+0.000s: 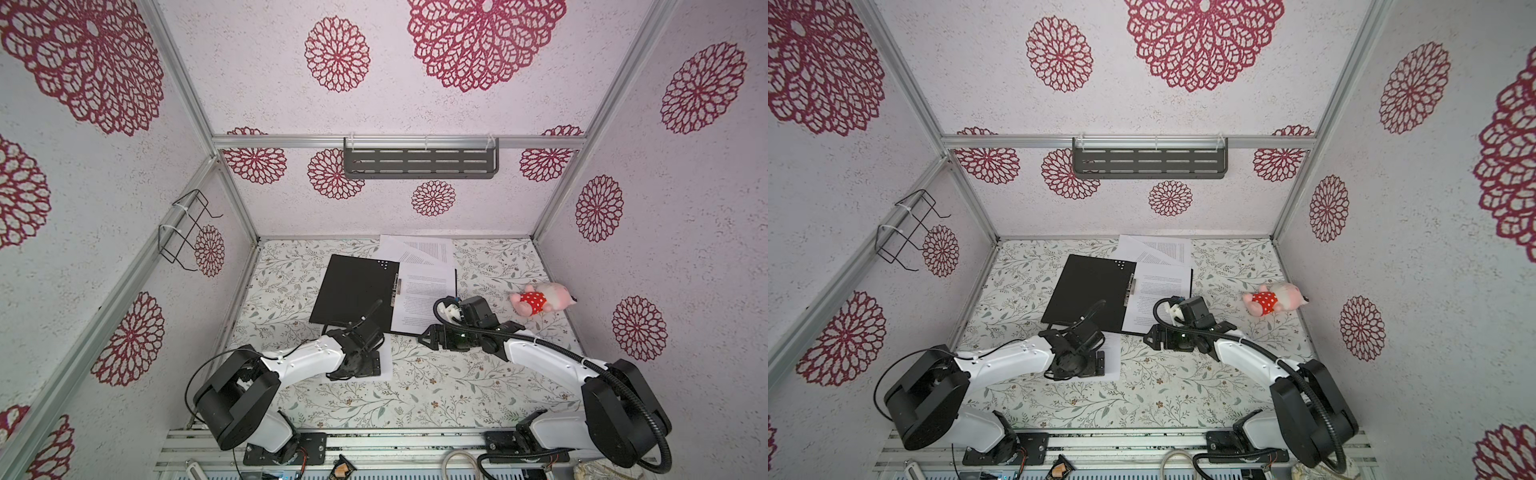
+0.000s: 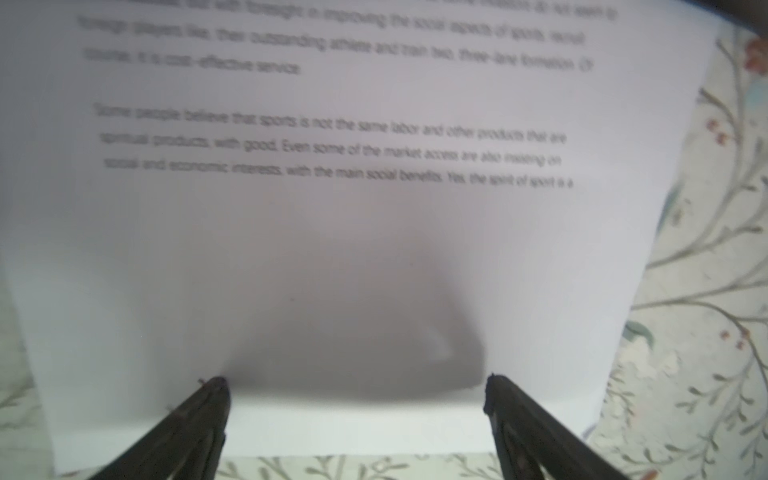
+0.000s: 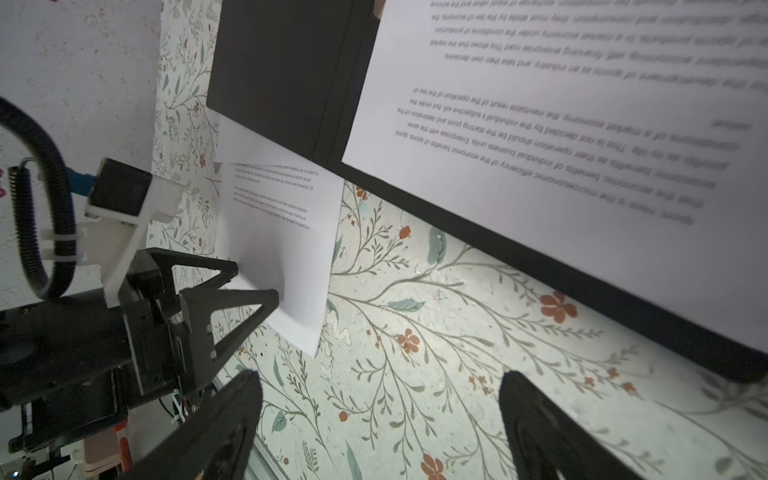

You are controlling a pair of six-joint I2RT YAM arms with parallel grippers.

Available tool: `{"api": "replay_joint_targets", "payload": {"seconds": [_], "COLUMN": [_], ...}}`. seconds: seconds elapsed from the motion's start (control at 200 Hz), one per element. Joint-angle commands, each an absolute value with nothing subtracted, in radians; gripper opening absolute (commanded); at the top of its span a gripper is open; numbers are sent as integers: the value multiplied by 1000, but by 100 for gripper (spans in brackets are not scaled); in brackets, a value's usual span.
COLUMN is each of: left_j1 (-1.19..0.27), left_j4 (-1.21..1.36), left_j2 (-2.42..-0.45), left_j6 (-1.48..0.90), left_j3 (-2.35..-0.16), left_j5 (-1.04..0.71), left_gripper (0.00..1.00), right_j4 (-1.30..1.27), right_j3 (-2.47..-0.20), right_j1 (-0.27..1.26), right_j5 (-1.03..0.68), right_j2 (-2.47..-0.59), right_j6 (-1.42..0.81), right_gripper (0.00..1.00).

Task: Put the files into the folder
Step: 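Lift the sheet with left gripper while right gripper reaches toward it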

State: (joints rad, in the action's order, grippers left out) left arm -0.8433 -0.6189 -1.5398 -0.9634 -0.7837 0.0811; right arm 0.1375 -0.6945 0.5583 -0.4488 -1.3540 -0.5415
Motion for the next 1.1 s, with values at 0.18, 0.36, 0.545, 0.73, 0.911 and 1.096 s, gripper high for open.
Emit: {"api": "replay_joint_targets", "payload": {"seconds": [0.18, 0.36, 0.545, 0.73, 0.911, 1.096], "left_j1": [-999, -877, -685, -598, -591, -593], "left_j4": [-543, -473, -428, -412, -383, -386], "left_j2": [-1611, -1439, -1377, -1425, -1500, -1511], "left_j6": [-1051, -1041, -973, -896, -873, -879], "left_j3": [-862, -803, -722, -713, -693, -624], "left_j5": [-91, -110, -154, -199, -226, -215], "left_gripper": [98, 99, 99, 99, 98, 98], "right_j4": [93, 68, 49, 30, 28, 68], "right_j3": [-675, -661, -674, -695, -708, -751], "right_j1": [626, 645, 673, 693, 712, 737], "right_j5": [-413, -399, -393, -394, -400, -402], "right_j2": [-1393, -1421, -1480, -1537, -1577, -1633], "right_j6": [-616, -644, -655, -676, -702, -708], "right_gripper": [90, 89, 87, 85, 84, 84]}}
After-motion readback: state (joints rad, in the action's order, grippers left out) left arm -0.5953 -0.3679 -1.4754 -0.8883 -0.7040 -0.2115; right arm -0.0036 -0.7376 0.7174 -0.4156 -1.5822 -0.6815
